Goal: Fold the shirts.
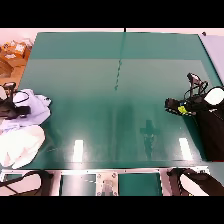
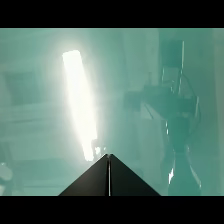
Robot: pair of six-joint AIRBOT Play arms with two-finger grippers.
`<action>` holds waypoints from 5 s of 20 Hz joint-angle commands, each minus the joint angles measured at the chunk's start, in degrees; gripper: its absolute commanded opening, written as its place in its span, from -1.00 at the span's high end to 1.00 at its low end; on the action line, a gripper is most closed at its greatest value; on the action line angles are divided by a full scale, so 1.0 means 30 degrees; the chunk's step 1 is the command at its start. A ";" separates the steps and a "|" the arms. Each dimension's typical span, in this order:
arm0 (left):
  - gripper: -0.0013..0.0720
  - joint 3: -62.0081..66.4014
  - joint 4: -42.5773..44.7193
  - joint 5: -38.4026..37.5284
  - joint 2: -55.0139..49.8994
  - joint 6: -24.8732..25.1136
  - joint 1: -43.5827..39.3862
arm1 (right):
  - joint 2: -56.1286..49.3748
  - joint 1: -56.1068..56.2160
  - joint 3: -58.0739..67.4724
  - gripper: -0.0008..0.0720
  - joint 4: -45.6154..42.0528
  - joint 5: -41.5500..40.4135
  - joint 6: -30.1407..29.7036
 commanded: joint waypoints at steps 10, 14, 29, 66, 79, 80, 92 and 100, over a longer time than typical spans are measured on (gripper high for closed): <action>0.92 1.0477 -0.6819 -0.4000 0.2667 0.0517 -0.1953 | -0.0029 -0.0015 0.0743 0.92 0.0029 0.0015 -0.0095; 0.92 1.1679 -0.8575 -0.3854 0.4714 -0.0175 -0.7213 | -0.0029 -0.0007 0.1494 0.92 0.0036 0.0022 -0.0138; -0.98 0.6681 -0.9092 -0.3228 0.2062 -0.3453 -1.3508 | -0.0029 -0.0029 0.2076 -0.20 0.0036 0.2441 -0.0627; 0.93 -0.2616 -2.2469 0.3140 -0.2914 0.6076 -1.6174 | -0.1406 -0.2171 -0.4087 0.92 0.9311 -0.4707 -0.6601; 0.92 1.5577 -1.3420 -0.4262 0.6266 0.0328 -1.2990 | 0.4721 -0.2980 1.1446 0.92 0.9326 0.0029 -0.7482; 0.92 1.7799 -1.3209 -0.4976 0.6368 0.0328 -1.2990 | 0.5413 -0.2980 1.2757 0.92 0.9245 0.0029 -0.7402; 0.92 2.0378 -0.9136 -0.5340 0.7461 0.1617 -1.2990 | 0.8626 -0.2973 1.4229 0.92 0.6652 0.0583 -0.4911; 0.91 1.8251 -0.8429 -0.4612 -0.0678 0.3213 -1.2990 | 0.3672 -0.2958 0.3169 0.92 0.6725 -0.3133 -0.5712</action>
